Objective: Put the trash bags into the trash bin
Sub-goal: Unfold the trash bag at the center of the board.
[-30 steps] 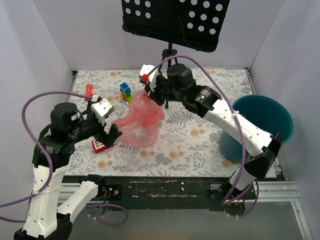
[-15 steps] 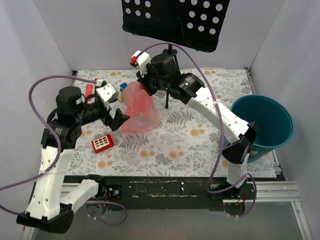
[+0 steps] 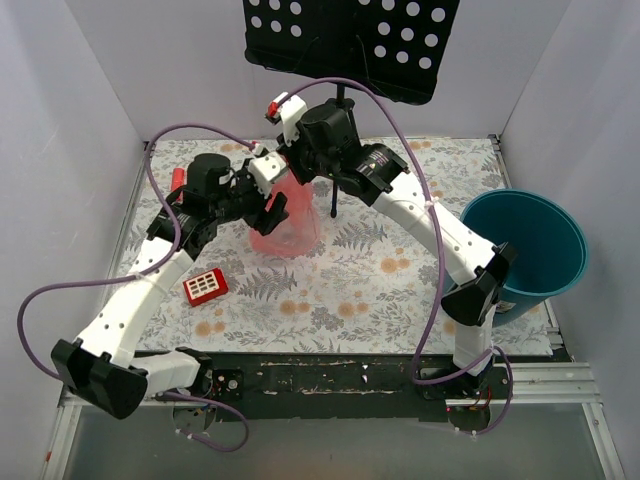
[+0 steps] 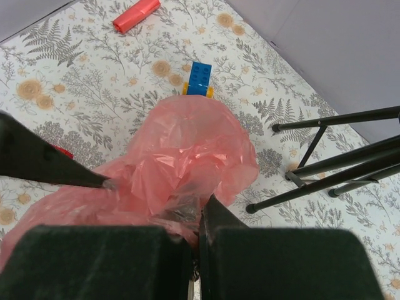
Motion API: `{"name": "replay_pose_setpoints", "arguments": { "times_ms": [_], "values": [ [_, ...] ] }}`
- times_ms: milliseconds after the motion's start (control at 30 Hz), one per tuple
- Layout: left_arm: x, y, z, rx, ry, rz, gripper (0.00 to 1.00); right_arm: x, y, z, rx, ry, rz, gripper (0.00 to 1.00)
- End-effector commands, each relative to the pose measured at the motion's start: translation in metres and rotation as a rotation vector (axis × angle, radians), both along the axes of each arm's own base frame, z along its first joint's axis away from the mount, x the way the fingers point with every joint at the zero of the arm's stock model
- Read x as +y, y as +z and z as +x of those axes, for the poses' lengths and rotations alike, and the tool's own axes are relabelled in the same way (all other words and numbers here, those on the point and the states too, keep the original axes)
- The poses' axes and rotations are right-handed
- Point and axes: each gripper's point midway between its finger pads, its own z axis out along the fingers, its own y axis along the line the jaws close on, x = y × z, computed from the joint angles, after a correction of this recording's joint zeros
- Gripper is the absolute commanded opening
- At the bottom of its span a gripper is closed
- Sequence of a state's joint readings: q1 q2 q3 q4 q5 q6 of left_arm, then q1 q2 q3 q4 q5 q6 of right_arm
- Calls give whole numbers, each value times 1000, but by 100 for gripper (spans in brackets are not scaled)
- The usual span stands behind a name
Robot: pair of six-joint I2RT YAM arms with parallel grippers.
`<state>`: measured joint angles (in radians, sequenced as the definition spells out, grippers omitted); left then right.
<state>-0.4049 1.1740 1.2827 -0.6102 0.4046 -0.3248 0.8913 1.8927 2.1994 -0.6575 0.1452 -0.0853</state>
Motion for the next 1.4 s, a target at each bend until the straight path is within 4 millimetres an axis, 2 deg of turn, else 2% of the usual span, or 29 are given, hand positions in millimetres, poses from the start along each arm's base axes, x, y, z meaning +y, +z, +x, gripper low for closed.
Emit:
{"name": "replay_pose_setpoints", "arguments": {
  "times_ms": [0, 167, 267, 300, 367, 467, 500, 600, 667, 767, 867, 900, 967, 1067, 1167, 1267, 1367],
  "values": [
    [1, 23, 22, -147, 42, 73, 51, -4, 11, 8, -27, -33, 21, 1],
    [20, 37, 23, -166, 128, 121, 3, -15, 5, 20, -22, -53, 6, 1],
    [35, 36, 15, -155, 192, 125, 0, -16, -2, 22, 25, 15, 29, 4],
    [40, 40, 11, -154, 207, 106, 0, -13, -4, 19, 37, 65, 37, 21],
    [53, 49, 9, -137, 253, 45, 0, -15, -3, 16, 49, 147, 51, 48],
    [73, 56, 11, -80, 340, -47, 0, -29, 12, 8, 81, 220, 127, 78],
    [77, 62, 11, -72, 352, -83, 0, -35, 13, 7, 97, 228, 151, 82],
    [86, 74, 9, -15, 383, -209, 0, -50, 16, -11, 140, 283, 210, 83],
    [91, 82, 9, 4, 389, -264, 0, -55, -2, -28, 163, 344, 232, 84],
    [93, 92, 5, 15, 381, -319, 0, -59, -12, -59, 145, 430, 311, 85],
    [101, 99, 4, 28, 404, -367, 0, -54, 2, -85, 109, 545, 438, 85],
    [110, 100, 7, 33, 435, -381, 0, -54, 3, -91, 105, 569, 474, 85],
    [115, 102, 6, 43, 456, -412, 0, -51, 5, -103, 143, 620, 528, 85],
    [125, 110, 8, 48, 490, -463, 0, -47, -4, -114, 197, 642, 526, 86],
    [139, 120, 12, 60, 531, -526, 0, -50, -19, -121, 142, 641, 491, 86],
    [149, 138, 13, 62, 543, -593, 0, -50, -38, -121, 76, 643, 460, 86],
    [159, 153, 15, 45, 563, -624, 0, -36, -37, -119, -6, 669, 461, 86]
  ]
}}
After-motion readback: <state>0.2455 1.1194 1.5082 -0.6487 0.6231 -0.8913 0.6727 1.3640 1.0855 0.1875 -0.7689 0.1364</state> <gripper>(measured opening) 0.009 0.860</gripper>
